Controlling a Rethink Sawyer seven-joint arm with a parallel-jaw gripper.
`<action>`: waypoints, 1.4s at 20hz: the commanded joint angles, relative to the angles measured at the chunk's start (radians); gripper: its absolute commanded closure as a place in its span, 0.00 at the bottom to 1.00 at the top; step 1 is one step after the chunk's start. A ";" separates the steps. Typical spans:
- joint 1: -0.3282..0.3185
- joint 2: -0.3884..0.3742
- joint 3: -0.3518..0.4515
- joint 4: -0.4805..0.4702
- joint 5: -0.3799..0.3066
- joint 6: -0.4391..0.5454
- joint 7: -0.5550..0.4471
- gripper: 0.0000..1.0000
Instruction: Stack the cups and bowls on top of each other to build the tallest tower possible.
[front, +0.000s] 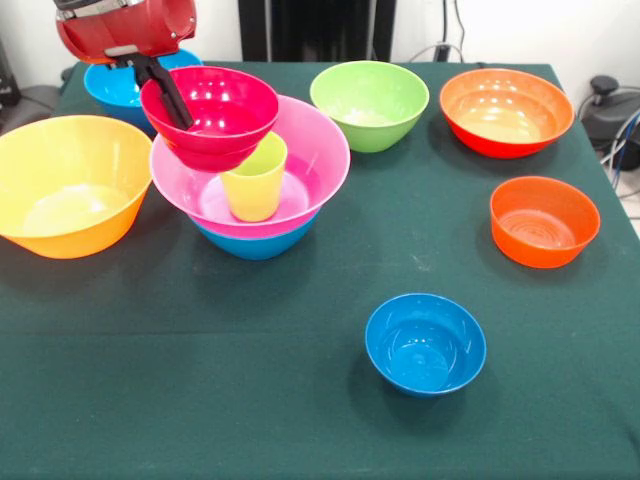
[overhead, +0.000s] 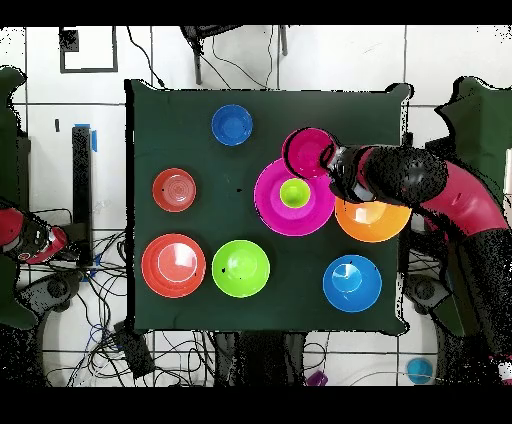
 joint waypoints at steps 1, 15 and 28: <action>0.003 0.080 0.046 0.093 0.005 0.059 -0.129 1.00; -0.001 0.119 0.048 0.060 -0.004 0.124 -0.136 1.00; 0.022 0.131 0.017 0.019 -0.036 0.175 -0.135 1.00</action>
